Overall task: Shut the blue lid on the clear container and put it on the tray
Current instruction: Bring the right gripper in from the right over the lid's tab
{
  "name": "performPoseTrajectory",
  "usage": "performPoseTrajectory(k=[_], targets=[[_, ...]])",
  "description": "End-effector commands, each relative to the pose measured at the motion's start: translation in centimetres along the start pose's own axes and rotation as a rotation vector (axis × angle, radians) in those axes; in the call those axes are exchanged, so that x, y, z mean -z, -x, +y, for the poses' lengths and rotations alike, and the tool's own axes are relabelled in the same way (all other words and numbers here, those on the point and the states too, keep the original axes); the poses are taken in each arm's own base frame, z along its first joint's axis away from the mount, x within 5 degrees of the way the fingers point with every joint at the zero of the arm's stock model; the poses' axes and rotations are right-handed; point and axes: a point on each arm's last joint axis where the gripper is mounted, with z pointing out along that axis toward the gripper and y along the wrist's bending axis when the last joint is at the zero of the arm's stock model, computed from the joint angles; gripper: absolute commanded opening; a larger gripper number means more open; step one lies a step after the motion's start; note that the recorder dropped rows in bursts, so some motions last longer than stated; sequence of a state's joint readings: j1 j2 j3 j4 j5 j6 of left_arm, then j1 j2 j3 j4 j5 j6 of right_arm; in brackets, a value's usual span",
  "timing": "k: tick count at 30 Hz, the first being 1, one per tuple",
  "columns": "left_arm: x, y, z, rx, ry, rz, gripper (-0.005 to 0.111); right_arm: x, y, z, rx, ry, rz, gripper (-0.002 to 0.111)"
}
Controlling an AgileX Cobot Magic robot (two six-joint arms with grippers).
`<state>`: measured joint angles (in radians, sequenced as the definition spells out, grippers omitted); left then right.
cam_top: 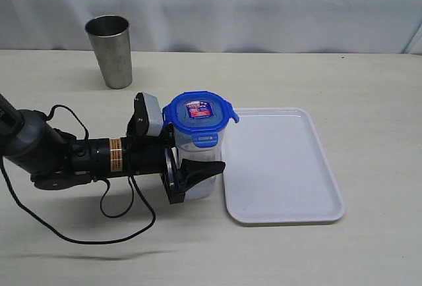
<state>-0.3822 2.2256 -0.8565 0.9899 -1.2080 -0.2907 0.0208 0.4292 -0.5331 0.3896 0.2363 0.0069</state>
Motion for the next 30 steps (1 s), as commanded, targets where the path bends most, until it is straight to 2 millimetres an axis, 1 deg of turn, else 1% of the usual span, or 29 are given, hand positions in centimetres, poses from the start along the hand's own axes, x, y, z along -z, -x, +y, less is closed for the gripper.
performPoseTrajectory(k=[1,2,3,4,7,9,11,13,16,18,20,23,26,30], targets=[[-0.1,0.3,0.0,-0.001,-0.004,-0.017,0.0,-4.7,1.0,0.5,0.088,-0.03,0.294,0.04],[-0.1,0.3,0.0,-0.001,-0.004,-0.017,0.0,-5.6,1.4,0.7,0.109,-0.026,0.331,0.04],[-0.1,0.3,0.0,-0.001,-0.004,-0.017,0.0,-6.5,1.4,0.8,0.123,-0.025,0.388,0.04],[-0.1,0.3,0.0,-0.001,-0.004,-0.017,0.0,-8.0,1.5,0.8,0.132,-0.024,0.454,0.04],[-0.1,0.3,0.0,-0.004,-0.004,-0.017,0.0,-11.4,1.0,1.1,0.128,0.025,0.628,0.04],[-0.1,0.3,0.0,-0.004,-0.004,-0.017,0.0,-13.6,0.2,1.4,0.098,0.092,0.719,0.04],[-0.1,0.3,0.0,-0.004,-0.004,-0.017,0.0,-15.6,-0.4,2.0,0.065,0.203,0.775,0.04],[-0.1,0.3,0.0,-0.004,-0.004,-0.017,0.0,-17.5,-1.6,2.4,0.006,0.314,0.829,0.04],[-0.1,0.3,0.0,-0.004,-0.004,-0.017,0.0,-19.6,-3.6,2.5,-0.078,0.447,0.911,0.04],[-0.1,0.3,0.0,-0.004,-0.004,-0.017,0.0,-20.6,-5.5,2.4,-0.127,0.517,0.981,0.04],[-0.1,0.3,0.0,-0.004,-0.004,-0.017,0.0,-21.2,-7.2,2.5,-0.148,0.561,1.056,0.041],[-0.1,0.3,0.0,-0.003,-0.002,-0.018,0.0,-21.9,-9.9,3.4,-0.146,0.6,1.144,0.045],[-0.1,0.3,0.0,-0.003,-0.002,-0.018,0.0,-22.6,-11.3,4.8,-0.123,0.611,1.166,0.046],[-0.1,0.3,0.0,-0.004,-0.002,-0.018,0.0,-23.5,-11.8,5.8,-0.095,0.594,1.148,0.046]])
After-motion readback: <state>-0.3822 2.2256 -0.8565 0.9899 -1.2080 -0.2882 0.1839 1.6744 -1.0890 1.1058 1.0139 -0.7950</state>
